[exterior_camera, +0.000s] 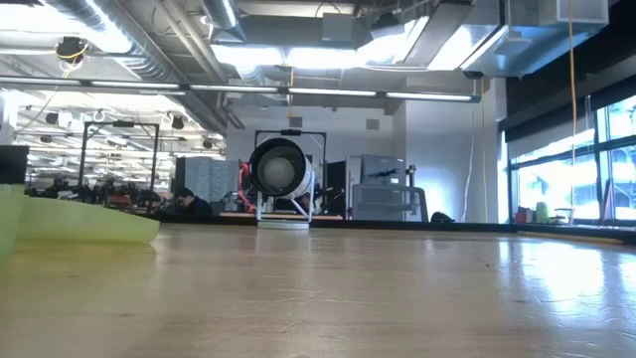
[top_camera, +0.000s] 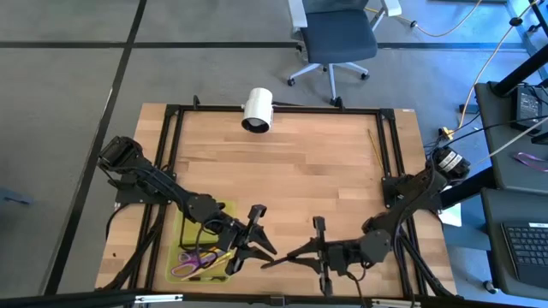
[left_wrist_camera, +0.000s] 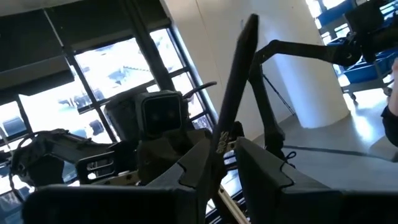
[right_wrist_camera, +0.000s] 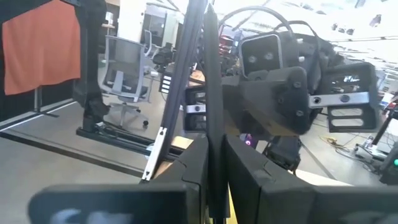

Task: Pick & place school supplies into a supply box
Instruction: Put the black pen into the yellow supply box

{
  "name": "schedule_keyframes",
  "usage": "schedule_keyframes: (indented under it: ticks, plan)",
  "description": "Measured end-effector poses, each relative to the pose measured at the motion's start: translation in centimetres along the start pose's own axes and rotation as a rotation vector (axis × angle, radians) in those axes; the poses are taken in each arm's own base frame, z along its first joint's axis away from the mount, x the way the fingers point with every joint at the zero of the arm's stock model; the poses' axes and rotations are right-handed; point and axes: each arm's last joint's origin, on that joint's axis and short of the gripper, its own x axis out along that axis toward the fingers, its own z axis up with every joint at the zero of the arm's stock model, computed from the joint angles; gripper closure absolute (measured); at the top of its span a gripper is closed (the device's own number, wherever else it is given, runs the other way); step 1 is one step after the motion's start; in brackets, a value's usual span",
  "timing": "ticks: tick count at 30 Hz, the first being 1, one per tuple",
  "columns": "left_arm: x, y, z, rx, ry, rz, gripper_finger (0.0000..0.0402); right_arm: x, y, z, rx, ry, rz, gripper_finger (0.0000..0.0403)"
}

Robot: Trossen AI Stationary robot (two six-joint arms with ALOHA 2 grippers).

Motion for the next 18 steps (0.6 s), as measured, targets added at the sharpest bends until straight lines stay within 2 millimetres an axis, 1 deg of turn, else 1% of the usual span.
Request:
schedule_keyframes:
  ticks: [10, 18]
  plan:
    - [0.0, 0.1, 0.1, 0.022, 0.0, 0.006, 0.033, 0.8, -1.3, -0.3, 0.0, 0.004, -0.031, 0.0353]
    - [0.0, 0.1, 0.1, 0.026, -0.001, 0.009, 0.0335, 1.5, -2.1, -0.5, 0.047, -0.009, 0.005, 0.0353]
